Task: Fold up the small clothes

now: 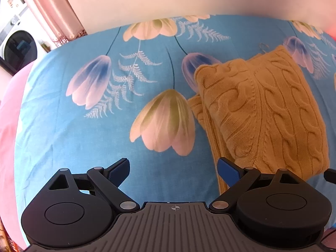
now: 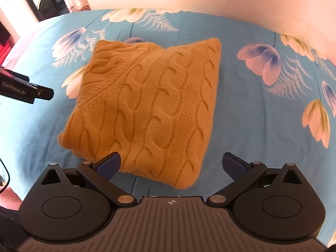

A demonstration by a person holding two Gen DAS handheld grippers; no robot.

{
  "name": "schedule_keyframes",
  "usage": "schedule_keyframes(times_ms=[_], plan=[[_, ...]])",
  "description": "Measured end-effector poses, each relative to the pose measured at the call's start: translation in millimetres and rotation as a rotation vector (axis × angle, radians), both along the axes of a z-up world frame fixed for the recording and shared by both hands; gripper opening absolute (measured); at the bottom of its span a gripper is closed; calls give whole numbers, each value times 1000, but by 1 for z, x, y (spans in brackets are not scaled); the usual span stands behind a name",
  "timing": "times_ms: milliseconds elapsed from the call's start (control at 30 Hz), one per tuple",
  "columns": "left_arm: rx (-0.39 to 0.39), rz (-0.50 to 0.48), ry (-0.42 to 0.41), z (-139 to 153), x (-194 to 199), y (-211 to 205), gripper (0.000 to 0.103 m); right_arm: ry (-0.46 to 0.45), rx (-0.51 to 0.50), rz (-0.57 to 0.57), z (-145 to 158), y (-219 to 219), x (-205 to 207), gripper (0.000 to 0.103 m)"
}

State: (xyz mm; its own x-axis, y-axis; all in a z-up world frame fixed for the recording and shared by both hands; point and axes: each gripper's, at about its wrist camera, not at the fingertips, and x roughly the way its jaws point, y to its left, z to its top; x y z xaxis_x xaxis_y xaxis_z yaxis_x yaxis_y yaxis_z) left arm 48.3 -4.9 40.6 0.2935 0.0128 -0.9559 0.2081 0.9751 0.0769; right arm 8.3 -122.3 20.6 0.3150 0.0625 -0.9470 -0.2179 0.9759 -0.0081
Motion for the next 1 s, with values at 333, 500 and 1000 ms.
schedule_keyframes(times_ms=[333, 500, 1000], plan=[[29, -10, -7, 2, -2, -3, 103, -23, -31, 17, 2, 7, 0, 102], [49, -20, -9, 2, -4, -5, 103, -42, -48, 24, 6, 8, 1, 102], [55, -25, 21, -4, -8, -9, 103, -68, -83, 13, 6, 7, 6, 102]])
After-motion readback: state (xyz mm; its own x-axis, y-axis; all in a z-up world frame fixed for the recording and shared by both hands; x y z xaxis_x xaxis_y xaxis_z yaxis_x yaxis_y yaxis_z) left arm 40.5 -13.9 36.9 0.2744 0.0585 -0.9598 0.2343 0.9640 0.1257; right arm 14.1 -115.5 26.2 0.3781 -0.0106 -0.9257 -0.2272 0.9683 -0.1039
